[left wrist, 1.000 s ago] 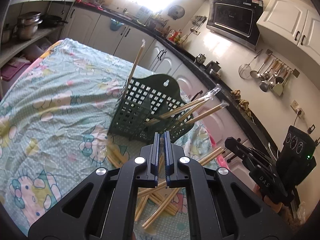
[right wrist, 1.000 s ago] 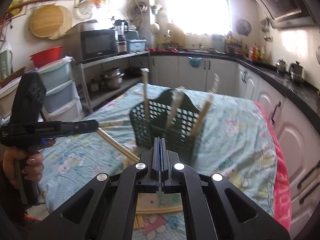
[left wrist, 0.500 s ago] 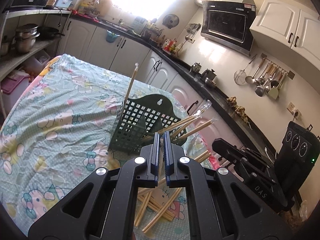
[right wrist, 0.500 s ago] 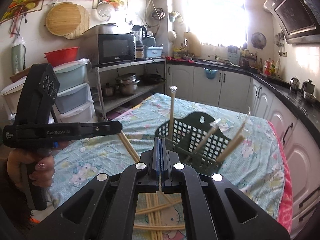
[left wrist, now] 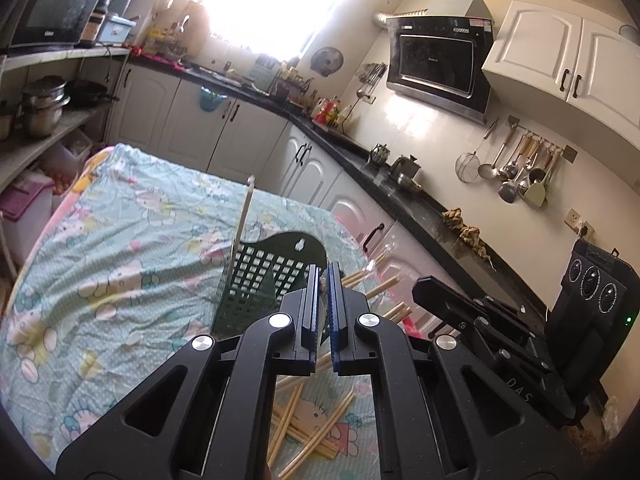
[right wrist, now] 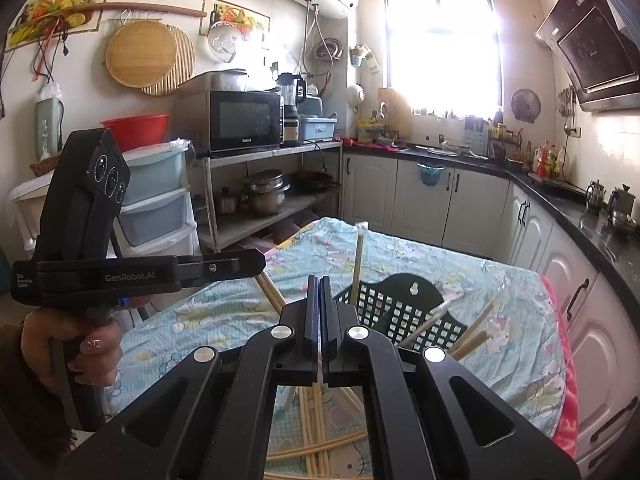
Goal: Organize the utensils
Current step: 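Lift the chopstick with the left tool toward the basket while the right tool carries its own, then lower the chopstick into the basket and open the left tool while the right tool releases its own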
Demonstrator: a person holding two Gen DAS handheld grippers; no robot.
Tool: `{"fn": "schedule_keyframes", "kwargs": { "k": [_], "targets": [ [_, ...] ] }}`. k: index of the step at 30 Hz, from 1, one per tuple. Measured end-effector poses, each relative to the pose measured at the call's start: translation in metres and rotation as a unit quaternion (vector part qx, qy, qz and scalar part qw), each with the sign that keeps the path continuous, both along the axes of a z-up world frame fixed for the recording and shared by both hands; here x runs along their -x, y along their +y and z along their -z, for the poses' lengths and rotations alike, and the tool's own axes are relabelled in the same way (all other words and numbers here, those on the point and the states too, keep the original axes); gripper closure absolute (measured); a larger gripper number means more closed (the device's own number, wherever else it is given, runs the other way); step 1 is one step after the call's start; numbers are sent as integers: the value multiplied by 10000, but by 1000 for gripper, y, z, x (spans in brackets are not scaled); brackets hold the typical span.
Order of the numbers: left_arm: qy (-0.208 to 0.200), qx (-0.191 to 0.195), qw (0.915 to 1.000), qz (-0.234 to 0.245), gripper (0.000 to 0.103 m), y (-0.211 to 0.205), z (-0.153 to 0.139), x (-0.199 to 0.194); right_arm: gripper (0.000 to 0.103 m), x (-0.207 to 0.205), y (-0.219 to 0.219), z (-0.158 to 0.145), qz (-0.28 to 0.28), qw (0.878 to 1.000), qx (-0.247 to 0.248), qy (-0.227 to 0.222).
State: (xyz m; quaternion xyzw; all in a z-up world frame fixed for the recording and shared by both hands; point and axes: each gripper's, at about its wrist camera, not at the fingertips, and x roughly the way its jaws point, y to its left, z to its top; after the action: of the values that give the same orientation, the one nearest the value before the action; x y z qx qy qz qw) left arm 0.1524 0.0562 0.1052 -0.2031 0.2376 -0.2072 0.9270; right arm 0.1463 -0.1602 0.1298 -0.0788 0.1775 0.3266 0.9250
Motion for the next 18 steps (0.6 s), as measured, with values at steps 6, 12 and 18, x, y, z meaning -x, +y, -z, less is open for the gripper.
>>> {"fn": "schedule_keyframes", "kwargs": {
  "k": [6,12,18],
  "targets": [
    [-239,-24,9997,-40,101,2,-23,-1,102,0,0,-16,-3,9999,-54,-145],
    [-539,-81,9985,-80,101,2,-50,-3,102,-2,-2,-40,22,9992,-156,-371],
    [-763,-106,9969,-170,101,1,-75,-10,102,-13,-3,-62,148,9980,-217,-582]
  ]
}}
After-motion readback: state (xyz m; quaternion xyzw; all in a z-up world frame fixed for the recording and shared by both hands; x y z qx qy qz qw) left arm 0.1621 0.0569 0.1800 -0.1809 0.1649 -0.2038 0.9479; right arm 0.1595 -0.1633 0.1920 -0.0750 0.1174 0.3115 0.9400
